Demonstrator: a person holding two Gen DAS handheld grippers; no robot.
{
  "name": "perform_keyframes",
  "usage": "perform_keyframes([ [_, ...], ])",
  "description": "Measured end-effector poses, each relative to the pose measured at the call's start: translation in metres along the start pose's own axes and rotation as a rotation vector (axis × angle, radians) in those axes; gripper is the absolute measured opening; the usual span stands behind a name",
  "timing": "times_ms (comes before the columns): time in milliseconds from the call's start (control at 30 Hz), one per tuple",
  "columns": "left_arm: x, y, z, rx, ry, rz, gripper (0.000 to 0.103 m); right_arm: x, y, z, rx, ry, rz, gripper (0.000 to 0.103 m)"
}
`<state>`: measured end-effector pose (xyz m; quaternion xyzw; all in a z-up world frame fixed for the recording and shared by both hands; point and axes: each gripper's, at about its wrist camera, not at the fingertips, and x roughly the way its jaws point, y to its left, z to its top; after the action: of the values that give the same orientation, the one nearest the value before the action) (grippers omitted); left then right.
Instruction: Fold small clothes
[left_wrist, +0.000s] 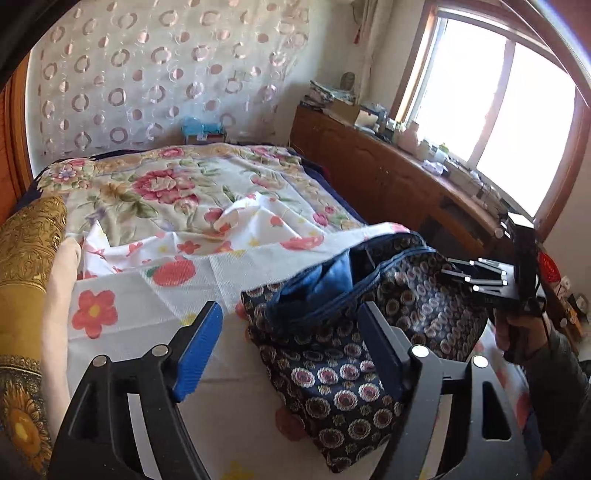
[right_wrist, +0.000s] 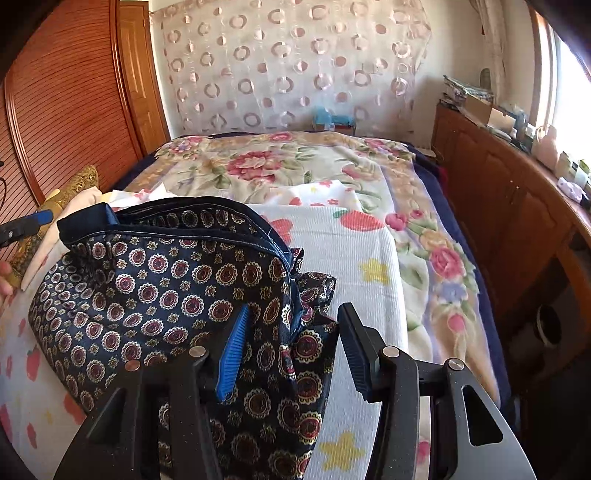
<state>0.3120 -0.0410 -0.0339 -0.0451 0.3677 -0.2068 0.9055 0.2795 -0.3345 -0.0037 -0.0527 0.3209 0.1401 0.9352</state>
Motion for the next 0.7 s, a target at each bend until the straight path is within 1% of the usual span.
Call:
perform_keyframes([
  [33,0.005,0.001,-0.003,0.005,0.013,0.013,0.077,0.004,-0.004,0.006,0.001,0.003,-0.004,0.051],
  [100,0.020,0.003,-0.006,0.003,0.057,0.041,0.077,0.002,-0.008,0.005,0.008,0.002,-0.015,0.052],
  [167,0.032,0.008,-0.006,-0.007,0.075,0.049,0.077,0.006,-0.011,0.006,0.010,0.008,-0.030,0.059],
  [233,0.043,0.011,-0.004,-0.008,0.095,0.075,0.077,0.009,-0.012,0.006,0.014,0.015,-0.040,0.061],
  [400,0.069,0.019,0.002,0.009,0.137,0.134,0.077,0.003,-0.016,0.006,0.021,0.011,-0.039,0.063],
  [467,0.075,0.022,0.002,0.002,0.149,0.136,0.077,0.000,-0.017,0.006,0.029,0.007,-0.024,0.063],
  [533,0.079,0.026,0.003,-0.014,0.157,0.118,0.077,0.002,-0.017,0.004,0.037,0.023,-0.007,0.064],
  [700,0.077,0.028,0.002,-0.037,0.140,0.085,0.075,0.015,-0.021,0.001,0.060,0.051,0.027,0.064],
])
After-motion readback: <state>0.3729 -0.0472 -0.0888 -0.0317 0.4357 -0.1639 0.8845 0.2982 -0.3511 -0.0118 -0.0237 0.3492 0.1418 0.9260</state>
